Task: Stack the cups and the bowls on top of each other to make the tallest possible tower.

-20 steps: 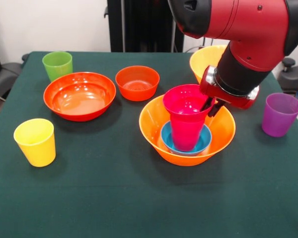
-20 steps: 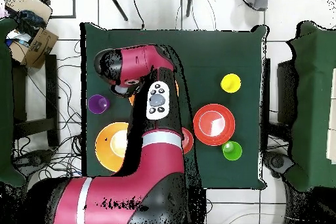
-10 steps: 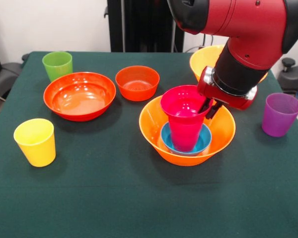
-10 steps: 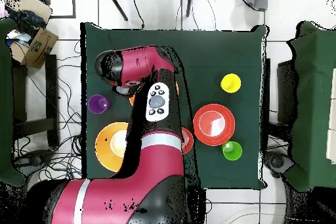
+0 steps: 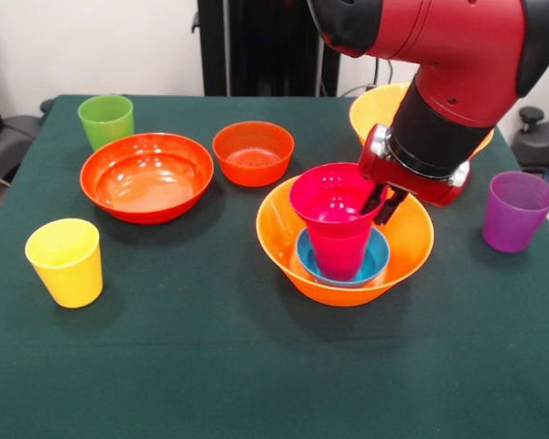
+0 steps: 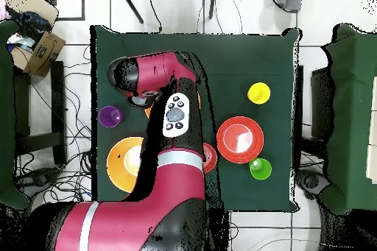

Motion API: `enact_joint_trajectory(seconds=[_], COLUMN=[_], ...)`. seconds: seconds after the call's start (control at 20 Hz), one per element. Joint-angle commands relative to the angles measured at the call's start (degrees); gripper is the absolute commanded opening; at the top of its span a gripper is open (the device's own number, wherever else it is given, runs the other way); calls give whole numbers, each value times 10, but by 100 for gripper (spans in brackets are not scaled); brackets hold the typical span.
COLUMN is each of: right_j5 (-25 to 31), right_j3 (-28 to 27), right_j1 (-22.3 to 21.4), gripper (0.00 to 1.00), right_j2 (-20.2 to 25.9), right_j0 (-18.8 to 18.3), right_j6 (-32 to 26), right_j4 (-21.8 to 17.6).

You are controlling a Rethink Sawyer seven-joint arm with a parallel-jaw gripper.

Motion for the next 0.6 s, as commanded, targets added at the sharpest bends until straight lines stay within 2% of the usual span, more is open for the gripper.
enact_joint_trajectory(seconds=[0.05, 0.6], right_j5=[-52, -49], right_j3=[39, 28], right_j1=[46, 51], gripper=[0, 0], right_j2=[34, 34], right_j0=[7, 0], right_j6=[9, -1], right_j4=[-23, -22])
